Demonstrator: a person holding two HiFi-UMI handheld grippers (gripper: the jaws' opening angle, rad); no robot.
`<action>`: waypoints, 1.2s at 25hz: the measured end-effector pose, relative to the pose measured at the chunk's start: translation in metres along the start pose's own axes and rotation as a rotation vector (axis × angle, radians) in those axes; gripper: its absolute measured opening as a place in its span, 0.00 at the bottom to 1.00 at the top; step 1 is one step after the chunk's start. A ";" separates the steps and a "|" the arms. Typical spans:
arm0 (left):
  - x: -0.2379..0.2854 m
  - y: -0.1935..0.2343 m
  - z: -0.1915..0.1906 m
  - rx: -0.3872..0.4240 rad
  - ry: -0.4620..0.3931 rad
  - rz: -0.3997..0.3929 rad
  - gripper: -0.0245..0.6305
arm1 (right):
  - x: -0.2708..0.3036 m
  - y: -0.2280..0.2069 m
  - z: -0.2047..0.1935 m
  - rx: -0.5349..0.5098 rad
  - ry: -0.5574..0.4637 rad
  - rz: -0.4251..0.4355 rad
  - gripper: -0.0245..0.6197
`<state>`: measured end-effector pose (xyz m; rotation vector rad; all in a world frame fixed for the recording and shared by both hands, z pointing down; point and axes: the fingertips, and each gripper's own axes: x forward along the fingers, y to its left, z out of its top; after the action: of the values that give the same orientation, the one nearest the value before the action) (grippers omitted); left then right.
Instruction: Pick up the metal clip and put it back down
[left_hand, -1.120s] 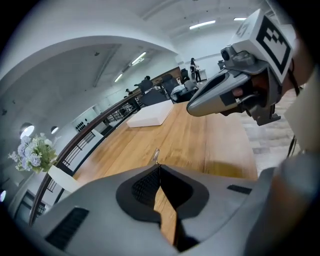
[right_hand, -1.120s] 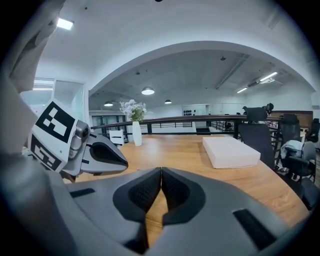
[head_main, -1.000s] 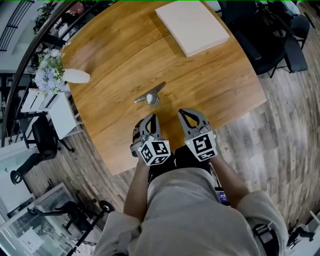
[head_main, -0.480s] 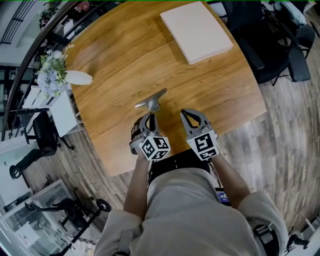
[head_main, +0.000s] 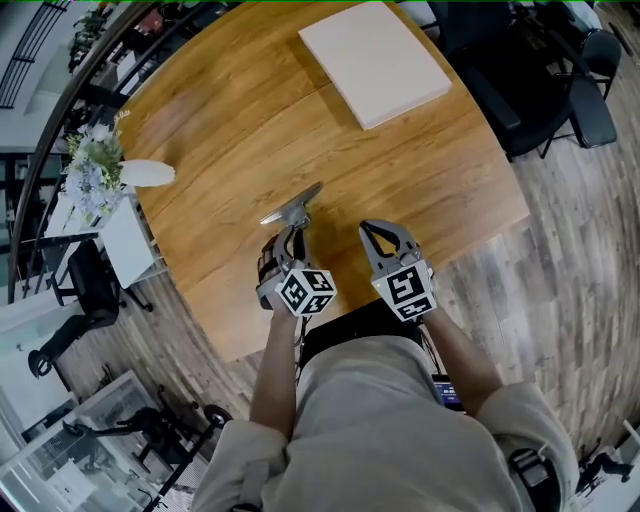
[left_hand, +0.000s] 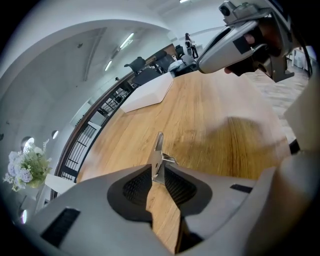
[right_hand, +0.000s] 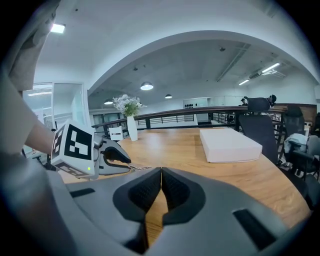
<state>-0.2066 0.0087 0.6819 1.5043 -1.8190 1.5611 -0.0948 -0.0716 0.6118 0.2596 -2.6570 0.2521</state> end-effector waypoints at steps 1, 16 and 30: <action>0.003 -0.001 0.000 0.005 0.006 -0.004 0.14 | 0.000 -0.001 -0.001 0.001 0.001 -0.003 0.08; 0.026 0.005 0.001 0.058 0.029 -0.006 0.20 | -0.002 -0.009 -0.006 -0.003 0.025 -0.025 0.08; 0.039 0.001 0.004 0.108 0.072 -0.042 0.19 | -0.006 -0.015 -0.013 -0.013 0.055 -0.034 0.08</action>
<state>-0.2212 -0.0149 0.7103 1.5024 -1.6772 1.6950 -0.0807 -0.0827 0.6224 0.2896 -2.5970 0.2279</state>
